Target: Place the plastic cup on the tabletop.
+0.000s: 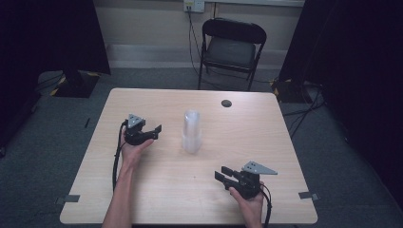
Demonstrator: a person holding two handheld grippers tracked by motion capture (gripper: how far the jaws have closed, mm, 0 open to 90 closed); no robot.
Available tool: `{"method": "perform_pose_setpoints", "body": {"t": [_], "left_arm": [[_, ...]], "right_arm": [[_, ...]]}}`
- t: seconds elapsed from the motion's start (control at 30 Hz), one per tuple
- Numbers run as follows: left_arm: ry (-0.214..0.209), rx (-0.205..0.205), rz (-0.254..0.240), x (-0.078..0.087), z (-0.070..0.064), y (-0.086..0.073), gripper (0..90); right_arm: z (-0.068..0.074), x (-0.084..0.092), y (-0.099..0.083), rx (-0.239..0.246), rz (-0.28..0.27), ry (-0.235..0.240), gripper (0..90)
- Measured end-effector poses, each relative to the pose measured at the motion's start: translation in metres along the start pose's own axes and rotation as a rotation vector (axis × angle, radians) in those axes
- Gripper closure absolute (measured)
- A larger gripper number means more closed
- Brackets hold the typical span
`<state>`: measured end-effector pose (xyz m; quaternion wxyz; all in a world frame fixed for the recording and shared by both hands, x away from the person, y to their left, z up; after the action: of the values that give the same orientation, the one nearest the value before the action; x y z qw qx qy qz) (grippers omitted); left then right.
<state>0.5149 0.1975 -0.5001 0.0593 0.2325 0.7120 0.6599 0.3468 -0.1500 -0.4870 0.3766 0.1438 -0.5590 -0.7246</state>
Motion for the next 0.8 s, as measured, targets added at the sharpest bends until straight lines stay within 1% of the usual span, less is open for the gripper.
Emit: {"method": "perform_pose_setpoints", "body": {"t": [0.03, 0.07, 0.1, 0.13, 0.23, 0.33, 0.4, 0.43, 0.47, 0.5, 0.53, 0.57, 0.6, 0.63, 0.67, 0.7, 0.73, 0.77, 0.8], "left_arm": [[-0.003, 0.0, 0.002, 0.0, -0.001, 0.0, 22.5], [0.002, 0.0, 0.002, 0.0, -0.001, 0.0, 22.4], [0.002, -0.015, 0.016, 0.0, -0.001, -0.001, 22.1], [0.002, -0.016, 0.016, 0.0, -0.001, -0.001, 21.8], [0.001, -0.015, 0.032, 0.0, 0.0, -0.003, 19.4], [0.0, -0.013, 0.032, 0.001, -0.001, -0.003, 16.6], [0.011, 0.0, 0.053, 0.003, -0.002, -0.002, 16.3], [0.018, 0.001, 0.062, 0.004, -0.002, -0.002, 15.5], [0.018, -0.007, 0.062, 0.005, -0.003, -0.002, 15.7], [0.012, -0.01, 0.035, 0.007, -0.005, -0.002, 15.7], [0.009, -0.037, 0.04, 0.008, -0.005, -0.003, 15.4], [0.02, -0.051, 0.055, 0.009, -0.006, -0.004, 15.5], [0.029, -0.048, 0.059, 0.009, -0.006, -0.006, 15.5], [0.029, -0.053, 0.072, 0.01, -0.004, -0.007, 15.6], [0.029, -0.036, 0.069, 0.011, -0.004, -0.008, 15.5], [0.038, -0.01, 0.072, 0.012, -0.003, -0.009, 15.6], [0.038, -0.01, 0.082, 0.014, -0.004, -0.009, 15.7], [0.046, -0.025, 0.098, 0.015, -0.004, -0.009, 15.7], [0.056, -0.023, 0.106, 0.016, -0.004, -0.01, 15.7]], "right_arm": [[0.0, 0.0, 0.0, 0.001, 0.0, -0.001, 57.9], [0.0, 0.0, 0.0, 0.001, 0.001, 0.0, 57.9], [0.0, 0.0, -0.001, 0.0, 0.0, 0.0, 57.8], [0.0, 0.0, -0.001, -0.001, -0.001, -0.001, 57.9], [0.0, 0.0, -0.001, -0.002, -0.001, -0.001, 57.9], [-0.001, 0.001, -0.001, -0.001, -0.001, -0.002, 58.6], [-0.001, 0.001, -0.001, 0.001, -0.002, -0.005, 58.6], [-0.001, 0.001, -0.001, 0.0, -0.002, -0.006, 58.5], [-0.001, 0.0, 0.0, 0.0, -0.004, -0.006, 58.5], [-0.002, 0.0, 0.0, 0.0, -0.006, -0.003, 58.5], [-0.001, -0.001, 0.0, 0.0, -0.009, -0.002, 58.4], [-0.001, -0.001, 0.0, -0.001, -0.011, -0.002, 58.2], [-0.001, -0.001, 0.001, -0.002, -0.013, -0.001, 58.2], [0.0, -0.001, 0.001, -0.003, -0.015, -0.002, 58.1], [0.0, 0.0, 0.001, -0.002, -0.014, -0.001, 58.4], [0.0, 0.0, 0.001, 0.0, -0.014, -0.001, 58.6], [-0.001, -0.001, 0.0, 0.0, -0.015, -0.001, 58.6], [-0.001, -0.001, 0.0, -0.004, -0.013, -0.001, 58.5], [-0.002, -0.002, 0.0, -0.008, -0.014, -0.004, 58.3]]}}
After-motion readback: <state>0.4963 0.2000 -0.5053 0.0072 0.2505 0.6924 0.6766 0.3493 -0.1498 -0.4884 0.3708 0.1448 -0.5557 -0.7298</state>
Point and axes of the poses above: each handheld gripper's, and its own axes: x roughly backward along the jaws, y roughly out of its top, z roughly to its left, the point moved 4 cm from there along -x, roughly forward along the jaws, and after that the axes turned 11 degrees about -z, right-handed, at the moved point
